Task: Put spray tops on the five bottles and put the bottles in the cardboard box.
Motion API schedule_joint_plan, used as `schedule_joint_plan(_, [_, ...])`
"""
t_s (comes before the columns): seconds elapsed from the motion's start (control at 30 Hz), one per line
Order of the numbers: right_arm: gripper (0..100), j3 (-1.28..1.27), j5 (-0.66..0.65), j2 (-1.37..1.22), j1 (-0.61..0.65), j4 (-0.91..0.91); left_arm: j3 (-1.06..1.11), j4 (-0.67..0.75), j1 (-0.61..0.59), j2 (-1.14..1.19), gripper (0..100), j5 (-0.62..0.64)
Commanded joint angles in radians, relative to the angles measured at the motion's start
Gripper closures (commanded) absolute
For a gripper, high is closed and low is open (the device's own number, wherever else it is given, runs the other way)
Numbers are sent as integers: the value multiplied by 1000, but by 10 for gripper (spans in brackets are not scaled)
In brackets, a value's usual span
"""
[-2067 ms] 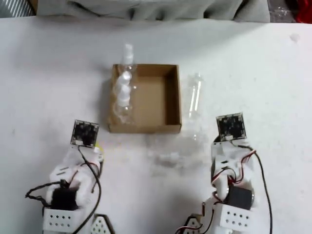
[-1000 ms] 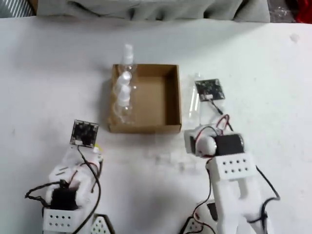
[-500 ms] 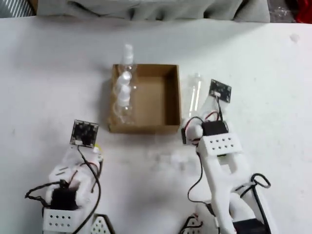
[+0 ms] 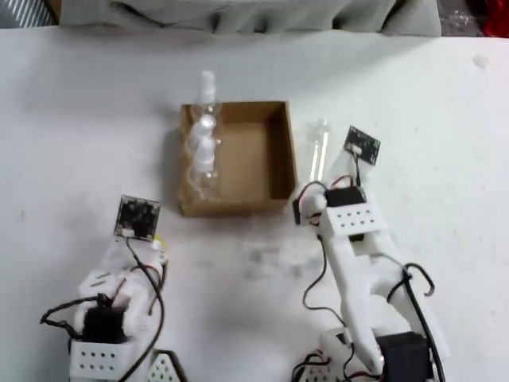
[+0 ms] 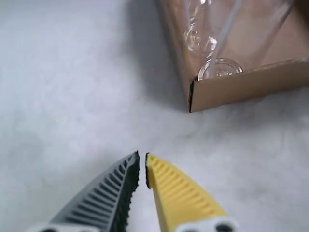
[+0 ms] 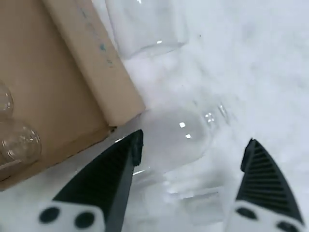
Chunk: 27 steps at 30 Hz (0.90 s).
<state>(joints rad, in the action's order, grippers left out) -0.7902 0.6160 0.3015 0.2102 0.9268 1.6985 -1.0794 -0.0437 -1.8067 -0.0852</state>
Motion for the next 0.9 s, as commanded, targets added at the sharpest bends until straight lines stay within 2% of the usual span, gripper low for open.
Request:
schedule_joint_plan(0.0, [704, 6, 3, -30, -13, -10, -5, -6, -8, -16, 980, -9])
schedule_joint_plan(0.43, [704, 0, -6, 137, -56, 73, -5, -6, -8, -16, 980, -9])
schedule_joint_plan(0.73, [704, 3, -5, 160, -225, 70, -5, -6, -8, -16, 980, -9])
schedule_joint_plan(0.87, [705, 0, -5, 160, -232, 74, -5, -6, -8, -16, 980, -9])
